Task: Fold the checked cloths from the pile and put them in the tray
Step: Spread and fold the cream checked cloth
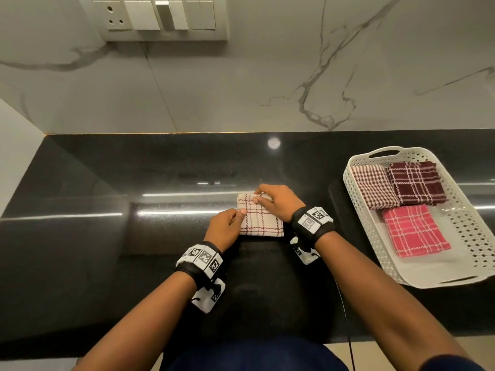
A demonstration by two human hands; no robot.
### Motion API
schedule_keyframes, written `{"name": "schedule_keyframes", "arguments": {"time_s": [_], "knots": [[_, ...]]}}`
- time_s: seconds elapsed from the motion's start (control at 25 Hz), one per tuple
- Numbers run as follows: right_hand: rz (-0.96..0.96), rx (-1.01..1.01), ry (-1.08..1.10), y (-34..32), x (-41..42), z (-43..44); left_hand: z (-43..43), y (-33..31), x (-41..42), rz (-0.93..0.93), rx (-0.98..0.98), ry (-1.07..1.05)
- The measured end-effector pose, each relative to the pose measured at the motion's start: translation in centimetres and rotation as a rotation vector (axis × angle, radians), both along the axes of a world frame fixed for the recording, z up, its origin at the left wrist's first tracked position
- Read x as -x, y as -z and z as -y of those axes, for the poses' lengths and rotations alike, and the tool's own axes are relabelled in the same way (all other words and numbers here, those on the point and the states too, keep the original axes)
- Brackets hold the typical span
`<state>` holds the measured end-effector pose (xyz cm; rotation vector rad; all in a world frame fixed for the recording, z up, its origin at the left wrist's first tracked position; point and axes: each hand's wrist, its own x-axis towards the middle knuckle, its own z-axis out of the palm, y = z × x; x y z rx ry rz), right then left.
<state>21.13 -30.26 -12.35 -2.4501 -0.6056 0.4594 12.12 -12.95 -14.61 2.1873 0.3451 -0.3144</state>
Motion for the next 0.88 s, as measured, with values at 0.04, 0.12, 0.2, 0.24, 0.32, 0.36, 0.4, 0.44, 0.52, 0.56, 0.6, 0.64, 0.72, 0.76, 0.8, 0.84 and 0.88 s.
{"name": "schedule_keyframes", "arguments": {"time_s": [0.04,0.12,0.2,0.24,0.32,0.36,0.4,0.44,0.52,0.56,0.6,0.64,0.72,0.76,0.8,0.84,0.88], "knots": [[-0.009,0.026,0.013,0.6,-0.1,-0.1,0.2,0.1,-0.5,-0.014,-0.040,-0.010],[0.008,0.049,0.027,1.3,-0.2,-0.2,0.5,0.0,-1.3,-0.063,-0.117,-0.031],[0.116,0.106,0.031,1.4,0.0,-0.1,0.5,0.2,-2.0,-0.094,-0.153,-0.064],[0.244,0.129,-0.009,1.5,0.2,0.0,0.5,0.4,-2.2,-0.097,-0.156,-0.085],[0.481,0.168,-0.203,1.7,1.1,-0.2,0.5,0.7,-2.3,-0.101,-0.157,-0.095],[0.495,0.223,-0.309,1.9,1.8,-0.1,0.4,0.6,-2.3,-0.110,-0.157,-0.083],[0.435,0.294,-0.363,2.3,2.3,0.2,0.4,0.5,-2.3,-0.121,-0.153,-0.072],[0.327,0.367,-0.354,2.6,2.6,0.6,0.3,0.3,-2.3,-0.127,-0.146,-0.068],[0.143,0.441,-0.237,3.0,2.7,1.3,0.0,-0.1,-2.0,-0.114,-0.120,-0.111],[0.109,0.455,-0.185,3.2,2.8,1.4,-0.6,-0.3,-1.8,-0.115,-0.063,-0.178],[0.102,0.468,-0.138,3.2,3.2,1.2,-1.1,-0.5,-1.3,-0.137,0.036,-0.259],[0.106,0.478,-0.086,3.3,3.9,0.7,-1.6,-0.8,-0.7,-0.189,0.164,-0.318],[0.095,0.470,0.040,3.4,5.4,-0.5,-1.8,-1.2,0.7,-0.318,0.382,-0.317],[0.073,0.449,0.115,3.5,6.2,-1.1,-1.5,-1.3,1.2,-0.347,0.458,-0.300],[0.047,0.417,0.186,3.5,6.9,-1.5,-1.1,-1.3,1.5,-0.348,0.541,-0.322],[0.009,0.377,0.239,3.5,7.6,-1.7,-0.7,-1.2,1.7,-0.342,0.640,-0.379],[-0.037,0.337,0.271,3.4,8.2,-1.6,-0.2,-1.4,1.8,-0.336,0.742,-0.444]]}}
